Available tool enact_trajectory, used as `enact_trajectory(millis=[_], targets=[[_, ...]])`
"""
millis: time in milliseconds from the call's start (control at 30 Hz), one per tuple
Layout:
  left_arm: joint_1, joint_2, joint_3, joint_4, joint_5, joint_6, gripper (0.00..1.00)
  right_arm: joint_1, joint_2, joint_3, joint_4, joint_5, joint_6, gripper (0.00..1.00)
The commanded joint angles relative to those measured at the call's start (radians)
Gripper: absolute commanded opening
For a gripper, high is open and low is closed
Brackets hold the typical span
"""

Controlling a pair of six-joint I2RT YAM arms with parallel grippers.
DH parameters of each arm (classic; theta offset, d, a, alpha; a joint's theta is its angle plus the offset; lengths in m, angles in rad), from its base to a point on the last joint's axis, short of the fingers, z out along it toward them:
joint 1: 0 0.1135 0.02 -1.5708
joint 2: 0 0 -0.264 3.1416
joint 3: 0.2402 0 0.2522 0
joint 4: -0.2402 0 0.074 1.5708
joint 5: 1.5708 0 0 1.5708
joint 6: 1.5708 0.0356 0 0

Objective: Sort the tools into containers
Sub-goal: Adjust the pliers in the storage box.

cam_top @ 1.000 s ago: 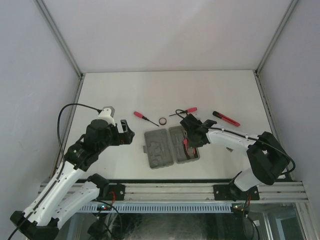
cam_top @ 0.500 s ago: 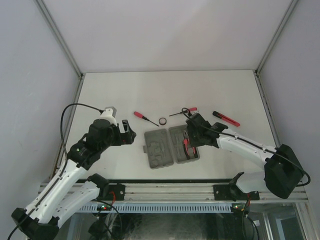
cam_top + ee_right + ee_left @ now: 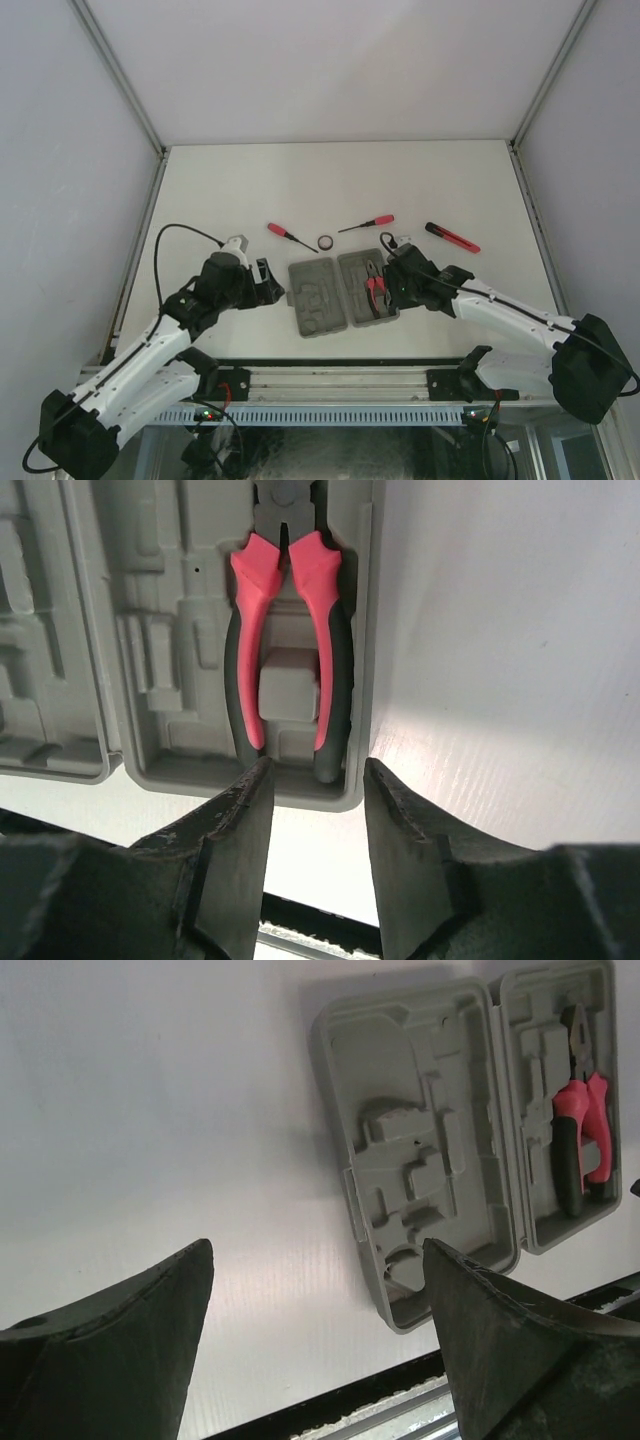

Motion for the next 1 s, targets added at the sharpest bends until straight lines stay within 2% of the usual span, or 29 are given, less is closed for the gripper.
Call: enact_trajectory(millis=[0,467,800,967], targets=[[-0.021,0.040,-0.028,0.114,0.037,-0.039,0.88,0.004,-0.034,-0.027,0.058,-0.010,0.042,0.41],[-0.091,0.173,-0.117,0.278,0.064,-0.102,0.87,0.005,-0.026,-0.043,0.096,-0.025,0.061,0.42],[-0.095,0.257,-0.127,0.377,0.057,-0.136,0.62,0.011,-0.026,-0.045,0.096,-0.006,0.062,0.41],[-0.095,0.318,-0.101,0.406,0.054,-0.136,0.40,0.017,-0.042,-0.045,0.094,0.017,0.073,0.40]])
